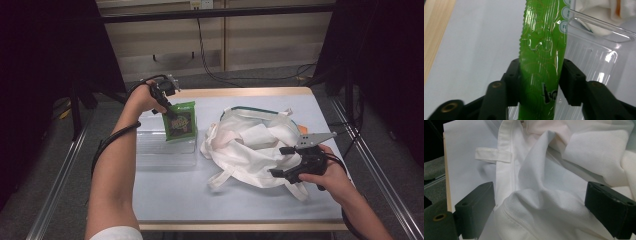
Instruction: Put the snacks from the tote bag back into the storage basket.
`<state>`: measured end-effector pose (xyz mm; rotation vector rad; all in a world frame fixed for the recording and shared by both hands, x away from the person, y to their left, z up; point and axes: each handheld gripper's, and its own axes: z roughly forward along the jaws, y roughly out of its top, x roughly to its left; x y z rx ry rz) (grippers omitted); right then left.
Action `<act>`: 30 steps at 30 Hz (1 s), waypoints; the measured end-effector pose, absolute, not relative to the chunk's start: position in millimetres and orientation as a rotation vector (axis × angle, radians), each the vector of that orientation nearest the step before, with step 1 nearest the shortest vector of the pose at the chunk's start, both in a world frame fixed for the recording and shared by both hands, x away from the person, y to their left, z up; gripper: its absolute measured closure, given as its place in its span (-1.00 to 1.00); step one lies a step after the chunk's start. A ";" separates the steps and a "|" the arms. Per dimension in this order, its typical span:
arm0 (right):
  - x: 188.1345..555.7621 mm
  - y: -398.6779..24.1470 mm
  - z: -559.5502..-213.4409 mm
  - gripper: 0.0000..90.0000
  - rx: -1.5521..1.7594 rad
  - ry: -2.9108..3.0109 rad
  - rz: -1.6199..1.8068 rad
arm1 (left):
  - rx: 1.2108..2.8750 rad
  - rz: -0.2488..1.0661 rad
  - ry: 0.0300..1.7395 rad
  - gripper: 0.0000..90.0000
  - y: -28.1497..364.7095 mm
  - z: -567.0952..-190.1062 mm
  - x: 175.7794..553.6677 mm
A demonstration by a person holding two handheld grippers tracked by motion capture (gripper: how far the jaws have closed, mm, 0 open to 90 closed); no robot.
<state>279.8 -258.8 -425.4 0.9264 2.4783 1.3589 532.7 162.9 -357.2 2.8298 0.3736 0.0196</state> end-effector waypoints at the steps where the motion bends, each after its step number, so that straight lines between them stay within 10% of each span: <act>1: 279.7 -258.6 -425.3 -0.79 0.927 2.480 1.359 | 2.821 0.015 0.386 0.12 162.9 -357.6 532.2; 14: 279.2 -255.8 -425.1 -0.79 0.921 2.484 1.363 | 2.747 0.111 0.626 -0.67 179.6 -354.0 532.5; 30: 276.9 -253.2 -421.9 -0.80 0.899 2.487 1.367 | 2.655 0.060 0.750 -0.73 209.5 -358.5 504.3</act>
